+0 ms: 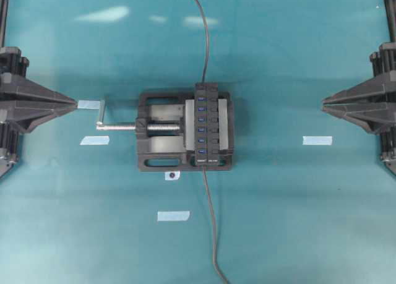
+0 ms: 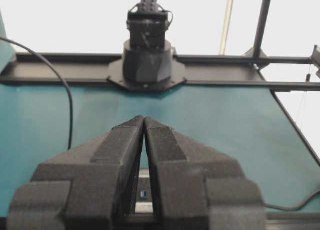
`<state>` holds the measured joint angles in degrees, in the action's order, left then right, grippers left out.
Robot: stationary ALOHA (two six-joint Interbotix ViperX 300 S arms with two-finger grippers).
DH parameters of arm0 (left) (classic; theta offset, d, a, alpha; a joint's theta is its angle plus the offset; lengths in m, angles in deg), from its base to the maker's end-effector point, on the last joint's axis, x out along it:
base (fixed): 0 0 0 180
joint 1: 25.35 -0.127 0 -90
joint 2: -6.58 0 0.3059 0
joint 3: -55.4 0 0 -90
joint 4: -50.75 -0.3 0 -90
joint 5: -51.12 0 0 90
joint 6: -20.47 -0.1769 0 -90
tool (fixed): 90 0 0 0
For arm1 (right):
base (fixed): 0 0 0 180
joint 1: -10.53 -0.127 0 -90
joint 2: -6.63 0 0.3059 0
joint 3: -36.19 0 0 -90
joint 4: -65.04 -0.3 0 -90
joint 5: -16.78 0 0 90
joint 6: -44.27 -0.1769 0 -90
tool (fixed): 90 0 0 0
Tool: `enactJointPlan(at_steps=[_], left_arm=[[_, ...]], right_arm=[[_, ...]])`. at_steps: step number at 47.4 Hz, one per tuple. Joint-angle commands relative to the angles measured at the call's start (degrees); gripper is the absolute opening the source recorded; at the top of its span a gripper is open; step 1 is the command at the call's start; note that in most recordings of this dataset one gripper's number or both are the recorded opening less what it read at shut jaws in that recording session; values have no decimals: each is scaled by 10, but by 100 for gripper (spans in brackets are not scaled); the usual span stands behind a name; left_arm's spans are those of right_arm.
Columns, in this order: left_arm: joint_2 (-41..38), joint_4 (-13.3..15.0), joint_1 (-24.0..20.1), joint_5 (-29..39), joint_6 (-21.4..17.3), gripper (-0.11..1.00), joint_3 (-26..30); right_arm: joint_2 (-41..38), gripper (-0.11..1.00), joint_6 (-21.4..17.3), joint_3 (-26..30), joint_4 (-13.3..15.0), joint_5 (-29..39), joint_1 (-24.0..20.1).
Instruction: Insert the USB into the front port of the fixed hub.
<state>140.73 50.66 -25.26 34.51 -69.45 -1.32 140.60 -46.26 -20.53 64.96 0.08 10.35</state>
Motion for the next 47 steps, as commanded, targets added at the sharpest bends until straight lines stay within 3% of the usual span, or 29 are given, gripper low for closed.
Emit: enactJointPlan(at_steps=[1, 4, 7, 14, 30, 47], left_arm=[[-10, -6, 11, -4, 26, 13, 4], [-12, -6, 11, -1, 43, 7, 5], [-15, -7, 8, 4, 55, 0, 9], [-17, -7, 8, 25, 57, 0, 18], [-40, -7, 4, 99, 57, 0, 54], [-134, -7, 17, 101, 58, 0, 84]], right_arm=[[3, 16, 0, 9, -2, -4, 10], [15, 17, -3, 4, -10, -3, 20], [28, 7, -11, -5, -18, -2, 25], [50, -2, -32, -7, -20, 24, 28], [34, -2, -42, 7, -20, 140, 35], [-18, -2, -58, 11, -20, 163, 54]])
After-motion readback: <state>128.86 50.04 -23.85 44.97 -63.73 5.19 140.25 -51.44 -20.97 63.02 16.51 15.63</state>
